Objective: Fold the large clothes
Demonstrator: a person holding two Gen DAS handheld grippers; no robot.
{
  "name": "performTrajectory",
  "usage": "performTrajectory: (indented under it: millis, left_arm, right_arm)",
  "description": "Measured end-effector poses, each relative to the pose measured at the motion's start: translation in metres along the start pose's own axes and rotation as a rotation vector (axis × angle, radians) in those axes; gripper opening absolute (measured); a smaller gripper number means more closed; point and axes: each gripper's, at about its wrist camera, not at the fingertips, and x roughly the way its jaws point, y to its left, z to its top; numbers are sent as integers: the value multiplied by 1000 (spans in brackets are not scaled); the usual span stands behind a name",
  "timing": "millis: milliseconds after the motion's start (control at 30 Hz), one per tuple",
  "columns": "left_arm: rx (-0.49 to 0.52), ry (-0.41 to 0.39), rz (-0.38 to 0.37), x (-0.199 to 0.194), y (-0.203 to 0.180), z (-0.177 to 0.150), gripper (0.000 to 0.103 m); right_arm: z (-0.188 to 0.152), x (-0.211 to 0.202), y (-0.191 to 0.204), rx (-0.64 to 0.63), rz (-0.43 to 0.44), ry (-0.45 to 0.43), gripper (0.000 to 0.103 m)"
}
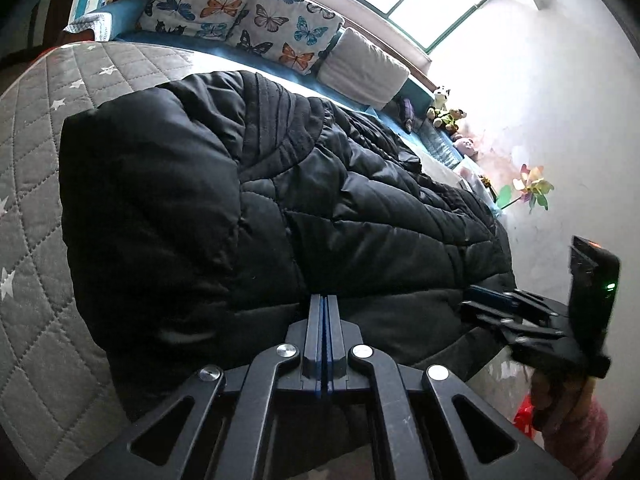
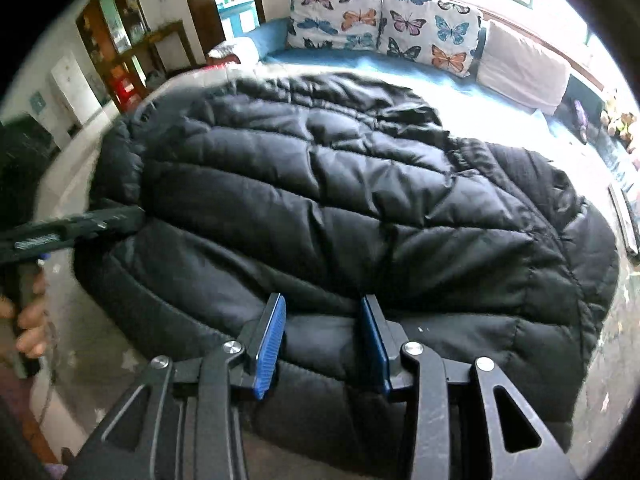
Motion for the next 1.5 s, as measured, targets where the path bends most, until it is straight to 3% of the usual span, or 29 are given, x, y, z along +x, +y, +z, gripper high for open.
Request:
performTrajectory:
  millis: [167, 300, 367, 733, 833, 967, 1067, 1167, 1267, 1500]
  left_arm:
    - [12, -5, 13, 3, 0, -1, 4]
    - [7, -6, 9, 4, 2, -3, 4]
    - [9, -6, 9, 4, 3, -3, 4]
    - [44, 1, 25, 10, 3, -5, 4]
    - [36, 7, -6, 5, 9, -1, 4]
    - [28, 18, -50, -12, 11, 7, 4]
    - [41, -31, -40, -32, 11, 16, 4]
    - [16, -101, -35, -50, 21, 33, 4]
    - [-39, -121, -2, -53, 40, 56, 4]
    - [-126, -43, 16, -23, 81, 79, 4]
  right_arm:
    - [-8, -35, -28, 48, -58, -30, 43]
    - [-23, -46, -56, 100, -101, 7, 43]
    - [-29, -43, -65, 110, -133, 19, 43]
    - [-48, -6, -80, 147, -116, 41, 43]
    - [-42, -17, -79, 151, -109, 53, 43]
    - [-24, -46, -81, 156, -107, -17, 43]
    - [-7, -52, -85, 157, -114, -55, 43]
    - [11, -46, -89, 168, -129, -78, 43]
    - [24, -34, -97, 195, -126, -89, 43]
    - [27, -2, -116, 228, -146, -41, 43]
